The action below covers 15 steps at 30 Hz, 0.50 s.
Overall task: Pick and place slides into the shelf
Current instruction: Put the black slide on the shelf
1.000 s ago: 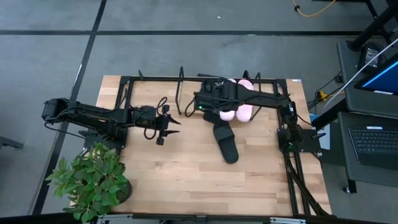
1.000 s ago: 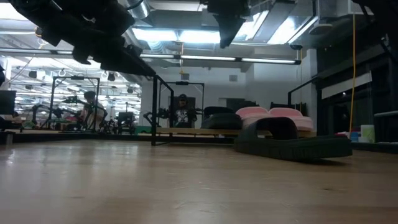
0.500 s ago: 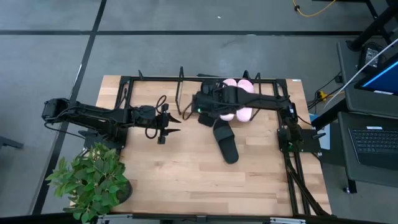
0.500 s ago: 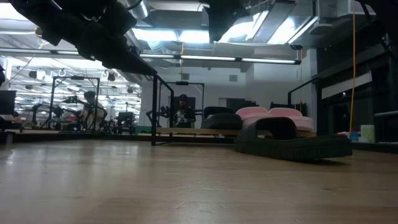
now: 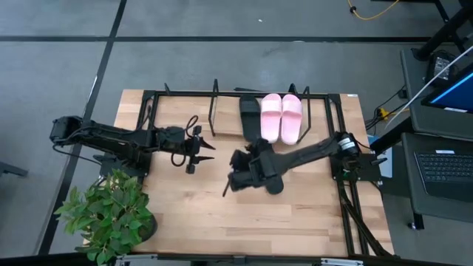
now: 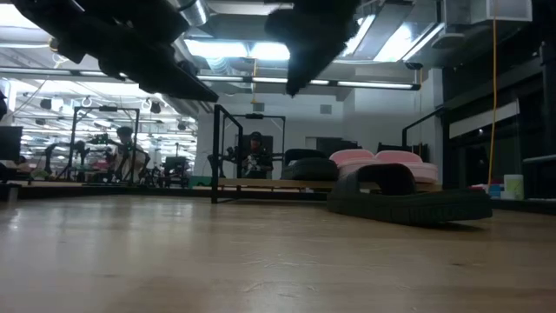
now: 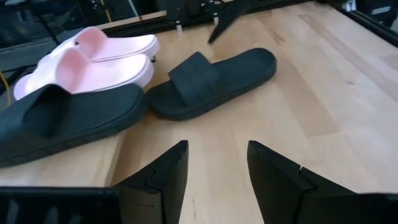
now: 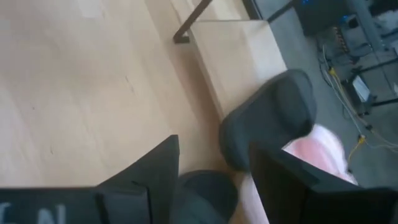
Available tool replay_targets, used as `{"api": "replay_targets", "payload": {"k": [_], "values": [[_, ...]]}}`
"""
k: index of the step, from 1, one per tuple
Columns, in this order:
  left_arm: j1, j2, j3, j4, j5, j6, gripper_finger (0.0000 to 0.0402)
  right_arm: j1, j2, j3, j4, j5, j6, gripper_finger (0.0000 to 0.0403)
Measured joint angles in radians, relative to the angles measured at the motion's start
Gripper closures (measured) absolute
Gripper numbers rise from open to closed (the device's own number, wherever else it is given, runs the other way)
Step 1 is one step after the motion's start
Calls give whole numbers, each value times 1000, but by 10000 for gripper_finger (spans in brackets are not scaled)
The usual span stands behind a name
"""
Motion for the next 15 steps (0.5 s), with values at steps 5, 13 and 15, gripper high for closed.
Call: {"api": "replay_targets", "payload": {"k": [5,13,15], "values": [[-30,0,0,1,2,-19,244,31,-19,-107,41,39,88,211],[-49,0,0,11,2,-23,244,87,-240,-466,415,113,77,211],[-49,0,0,16,2,-24,244,96,-317,-597,550,94,33,211]]}}
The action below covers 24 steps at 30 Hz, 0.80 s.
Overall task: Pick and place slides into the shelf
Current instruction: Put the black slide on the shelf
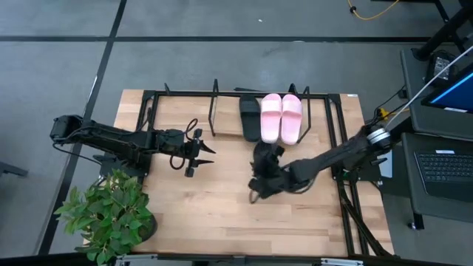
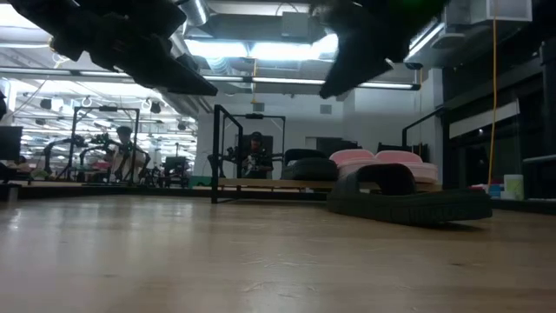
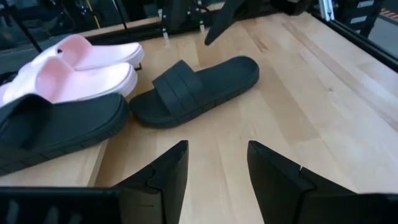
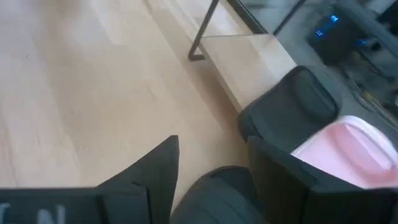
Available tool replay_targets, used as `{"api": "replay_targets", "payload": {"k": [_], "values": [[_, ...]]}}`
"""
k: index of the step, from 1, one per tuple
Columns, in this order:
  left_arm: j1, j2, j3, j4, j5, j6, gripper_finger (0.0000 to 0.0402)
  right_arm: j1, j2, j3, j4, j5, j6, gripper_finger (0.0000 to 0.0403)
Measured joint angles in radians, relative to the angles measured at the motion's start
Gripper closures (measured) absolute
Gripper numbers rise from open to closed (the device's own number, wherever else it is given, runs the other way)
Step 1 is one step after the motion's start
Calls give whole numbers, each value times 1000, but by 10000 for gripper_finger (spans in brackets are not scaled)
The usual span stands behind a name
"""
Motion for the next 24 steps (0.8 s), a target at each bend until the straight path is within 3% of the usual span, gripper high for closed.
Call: {"api": "replay_targets", "payload": {"k": [8,13,20,24], "values": [[0,0,0,53,0,5,244,3,-327,-375,398,-141,-249,211],[0,0,0,51,0,5,244,3,-453,-542,564,-214,-410,211],[0,0,0,51,0,-3,244,3,-502,-624,577,-218,-443,211],[0,0,0,49,0,-3,244,2,-493,-624,583,-218,-350,211]]}}
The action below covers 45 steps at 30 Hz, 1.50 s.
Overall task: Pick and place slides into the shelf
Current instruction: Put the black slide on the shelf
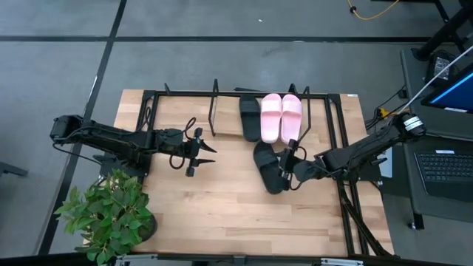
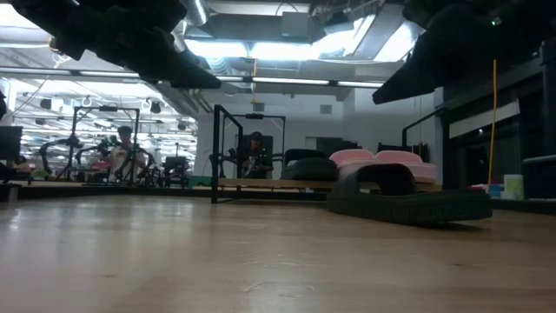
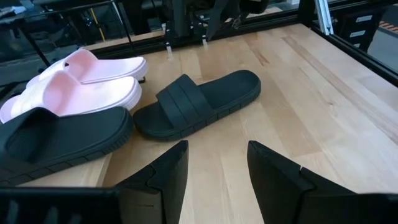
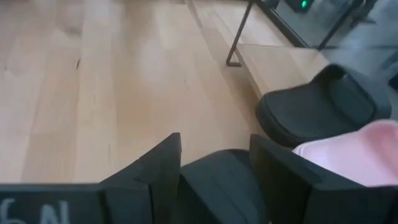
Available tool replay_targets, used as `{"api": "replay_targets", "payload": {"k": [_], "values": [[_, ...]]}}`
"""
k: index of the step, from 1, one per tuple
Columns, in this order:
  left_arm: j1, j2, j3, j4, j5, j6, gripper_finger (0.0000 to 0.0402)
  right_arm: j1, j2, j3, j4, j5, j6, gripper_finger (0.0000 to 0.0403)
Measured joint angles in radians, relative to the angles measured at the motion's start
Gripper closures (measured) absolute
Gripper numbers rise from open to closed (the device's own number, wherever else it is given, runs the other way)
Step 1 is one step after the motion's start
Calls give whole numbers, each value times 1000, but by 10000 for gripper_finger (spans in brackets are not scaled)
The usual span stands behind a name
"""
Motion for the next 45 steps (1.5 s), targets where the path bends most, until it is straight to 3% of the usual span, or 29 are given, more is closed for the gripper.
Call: {"api": "replay_targets", "payload": {"k": [6,17,22,32,45], "values": [[0,0,0,-3,0,-1,244,-1,0,0,-5,0,67,211],[0,0,0,-5,0,-25,244,2,35,73,-105,-17,-110,211],[0,0,0,-9,0,-25,244,4,89,131,-292,-17,-60,211],[0,0,0,-15,-7,-25,244,10,263,265,-497,-11,-33,211],[0,0,0,-26,-8,-22,244,-2,358,269,-520,69,-36,212]]}}
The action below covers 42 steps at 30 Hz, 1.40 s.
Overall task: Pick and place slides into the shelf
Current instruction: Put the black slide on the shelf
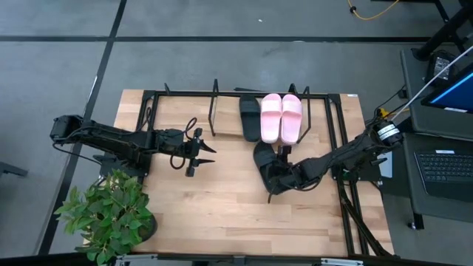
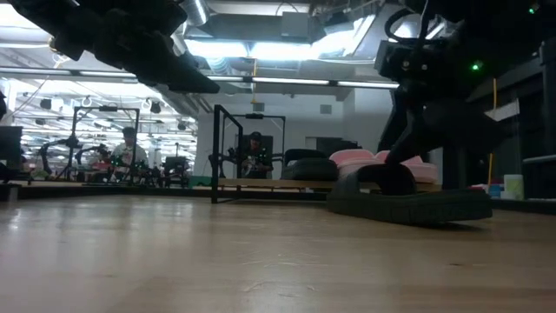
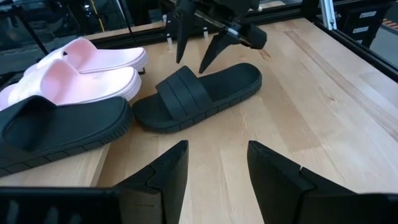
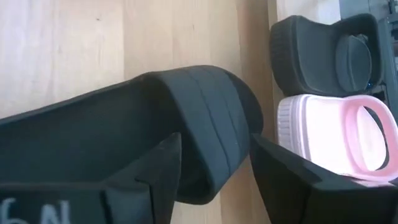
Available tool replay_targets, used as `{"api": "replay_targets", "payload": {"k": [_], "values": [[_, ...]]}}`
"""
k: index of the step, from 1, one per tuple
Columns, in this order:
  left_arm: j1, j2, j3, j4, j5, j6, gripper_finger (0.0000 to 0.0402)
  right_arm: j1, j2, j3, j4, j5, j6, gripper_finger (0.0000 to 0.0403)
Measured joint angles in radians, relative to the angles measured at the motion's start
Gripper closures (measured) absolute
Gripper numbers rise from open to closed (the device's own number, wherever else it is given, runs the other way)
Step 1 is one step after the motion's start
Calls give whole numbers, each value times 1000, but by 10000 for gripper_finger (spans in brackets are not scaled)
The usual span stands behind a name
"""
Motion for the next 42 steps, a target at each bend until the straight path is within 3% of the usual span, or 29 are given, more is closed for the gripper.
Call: {"api": "replay_targets", "payload": {"k": [14,42], "values": [[0,0,0,-2,0,-3,244,-31,11,-6,6,-75,5,266],[0,0,0,-16,0,-4,244,-52,67,35,52,-52,1,269]]}}
